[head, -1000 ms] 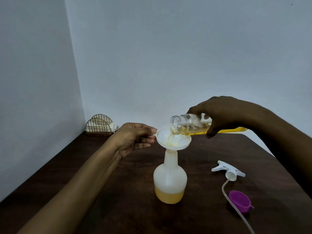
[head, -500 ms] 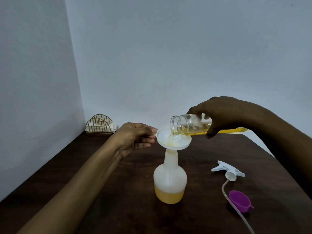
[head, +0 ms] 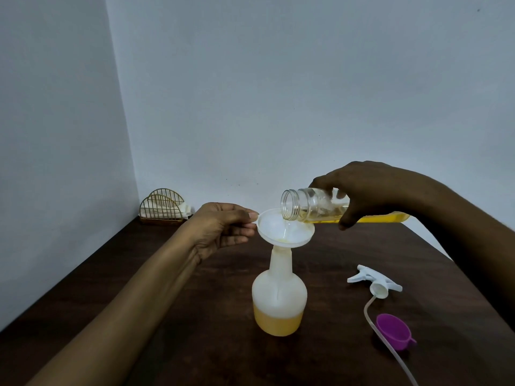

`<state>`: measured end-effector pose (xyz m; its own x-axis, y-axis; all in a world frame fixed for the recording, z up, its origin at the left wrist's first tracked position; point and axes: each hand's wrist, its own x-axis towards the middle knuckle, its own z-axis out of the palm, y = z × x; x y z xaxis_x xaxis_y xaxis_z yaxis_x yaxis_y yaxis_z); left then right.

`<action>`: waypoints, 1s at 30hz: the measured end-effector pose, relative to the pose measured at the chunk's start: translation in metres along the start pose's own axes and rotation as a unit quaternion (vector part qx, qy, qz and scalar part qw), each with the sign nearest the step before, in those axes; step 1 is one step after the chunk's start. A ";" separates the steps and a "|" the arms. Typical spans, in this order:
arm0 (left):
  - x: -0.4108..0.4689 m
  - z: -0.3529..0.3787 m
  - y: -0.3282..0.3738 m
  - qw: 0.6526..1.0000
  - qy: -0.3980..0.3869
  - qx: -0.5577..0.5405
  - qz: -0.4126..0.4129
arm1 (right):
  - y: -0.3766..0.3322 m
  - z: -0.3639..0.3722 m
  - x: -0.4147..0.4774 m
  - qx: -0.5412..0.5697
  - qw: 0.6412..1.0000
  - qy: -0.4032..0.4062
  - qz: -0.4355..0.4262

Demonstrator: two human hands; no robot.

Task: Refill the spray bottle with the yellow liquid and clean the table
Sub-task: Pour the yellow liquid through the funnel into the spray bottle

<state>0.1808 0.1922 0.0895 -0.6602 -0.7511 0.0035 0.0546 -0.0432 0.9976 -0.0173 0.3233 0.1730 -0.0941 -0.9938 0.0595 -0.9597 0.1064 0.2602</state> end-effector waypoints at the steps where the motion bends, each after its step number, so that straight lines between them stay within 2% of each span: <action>1: 0.000 0.000 0.000 1.000 0.000 0.000 0.000 | 0.000 0.000 0.000 -0.001 1.000 -0.001 -0.001; 30: -0.001 0.000 0.000 1.000 -0.002 -0.001 0.003 | -0.008 -0.006 -0.003 -0.039 0.999 -0.010 -0.001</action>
<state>0.1813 0.1930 0.0891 -0.6622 -0.7492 0.0088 0.0592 -0.0406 0.9974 -0.0078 0.3253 0.1767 -0.0979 -0.9944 0.0405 -0.9364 0.1059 0.3347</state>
